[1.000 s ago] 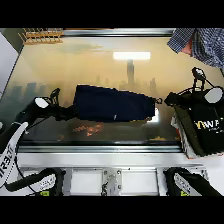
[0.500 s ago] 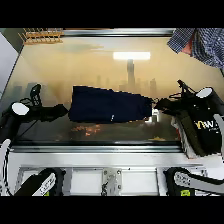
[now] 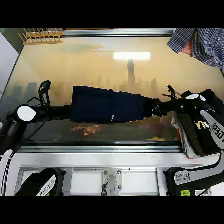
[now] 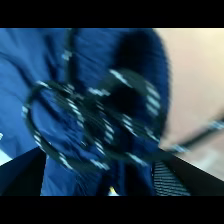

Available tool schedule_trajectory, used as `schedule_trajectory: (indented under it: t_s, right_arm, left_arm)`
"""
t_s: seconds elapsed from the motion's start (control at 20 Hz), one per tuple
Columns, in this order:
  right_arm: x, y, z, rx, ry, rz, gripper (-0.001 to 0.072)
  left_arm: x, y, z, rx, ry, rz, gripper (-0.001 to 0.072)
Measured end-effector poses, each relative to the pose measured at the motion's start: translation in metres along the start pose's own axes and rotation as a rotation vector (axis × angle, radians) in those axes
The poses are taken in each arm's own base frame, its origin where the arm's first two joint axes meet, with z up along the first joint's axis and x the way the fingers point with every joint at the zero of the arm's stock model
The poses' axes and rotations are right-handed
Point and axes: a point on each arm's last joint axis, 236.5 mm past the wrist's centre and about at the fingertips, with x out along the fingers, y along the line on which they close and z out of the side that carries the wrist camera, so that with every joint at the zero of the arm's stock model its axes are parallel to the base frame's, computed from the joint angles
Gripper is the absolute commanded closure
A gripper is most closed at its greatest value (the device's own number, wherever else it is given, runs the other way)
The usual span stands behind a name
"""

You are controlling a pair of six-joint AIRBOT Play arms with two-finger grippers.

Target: Fold the clothes and pants, and hang the long-sleeved shirts on hangers.

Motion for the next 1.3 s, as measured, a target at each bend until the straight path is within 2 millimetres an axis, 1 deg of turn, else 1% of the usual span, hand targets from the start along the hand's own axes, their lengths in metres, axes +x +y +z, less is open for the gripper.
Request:
schedule_trajectory:
  t_s: [0.05,0.1,0.15,0.2,0.3,0.35,0.45,0.55,0.6,0.7,0.8,0.85,0.9,1.0,1.15,1.3]
  right_arm:
    - [0.004,0.003,0.001,-0.002,-0.005,0.008,0.0258]
    - [0.008,0.002,0.002,-0.008,-0.010,0.001,0.0452]
    - [0.011,0.003,0.002,-0.009,-0.009,0.005,0.0613]
    - [0.013,0.007,0.002,-0.012,-0.010,0.013,0.0685]
    - [0.012,0.010,0.001,-0.023,-0.009,0.016,0.0685]
    - [0.009,0.011,0.001,-0.034,-0.009,0.008,0.0685]
    - [-0.006,0.010,0.000,-0.045,0.002,-0.040,0.0685]
    - [-0.030,0.008,-0.003,-0.071,0.030,-0.121,0.0685]
    - [-0.046,0.008,-0.005,-0.090,0.049,-0.175,0.0685]
    - [-0.076,0.012,-0.008,-0.118,0.081,-0.271,0.0685]
    - [-0.108,0.026,-0.009,-0.129,0.087,-0.341,0.0685]
    - [-0.120,0.035,-0.010,-0.135,0.085,-0.365,0.0685]
    - [-0.131,0.047,-0.011,-0.143,0.081,-0.383,0.0685]
    - [-0.145,0.069,-0.015,-0.164,0.078,-0.408,0.0686]
    - [-0.153,0.104,-0.026,-0.219,0.094,-0.425,0.0685]
    - [-0.152,0.135,-0.038,-0.291,0.117,-0.429,0.0685]
  left_arm:
    - [0.001,-0.004,0.000,0.005,-0.004,-0.005,0.0703]
    - [0.001,-0.007,0.000,0.010,-0.005,-0.009,0.0703]
    - [0.002,-0.009,0.000,0.013,-0.007,-0.012,0.0703]
    - [0.002,-0.011,-0.001,0.014,-0.007,-0.014,0.0703]
    - [0.003,-0.013,-0.001,0.017,-0.009,-0.017,0.0703]
    - [0.003,-0.013,-0.001,0.015,-0.009,-0.018,0.0703]
    - [0.005,-0.015,-0.001,0.011,-0.003,-0.020,0.0704]
    - [0.013,-0.019,-0.002,0.017,0.023,-0.023,0.0703]
    - [0.019,-0.024,-0.004,0.028,0.043,-0.027,0.0703]
    - [0.037,-0.039,-0.004,0.063,0.089,-0.038,0.0703]
    - [0.063,-0.061,-0.006,0.109,0.146,-0.054,0.0703]
    - [0.077,-0.074,-0.006,0.136,0.168,-0.062,0.0703]
    - [0.092,-0.088,-0.008,0.166,0.193,-0.072,0.0703]
    - [0.123,-0.119,-0.012,0.223,0.232,-0.095,0.0703]
    - [0.169,-0.168,-0.026,0.273,0.285,-0.147,0.0703]
    - [0.207,-0.203,-0.042,0.279,0.328,-0.196,0.0703]
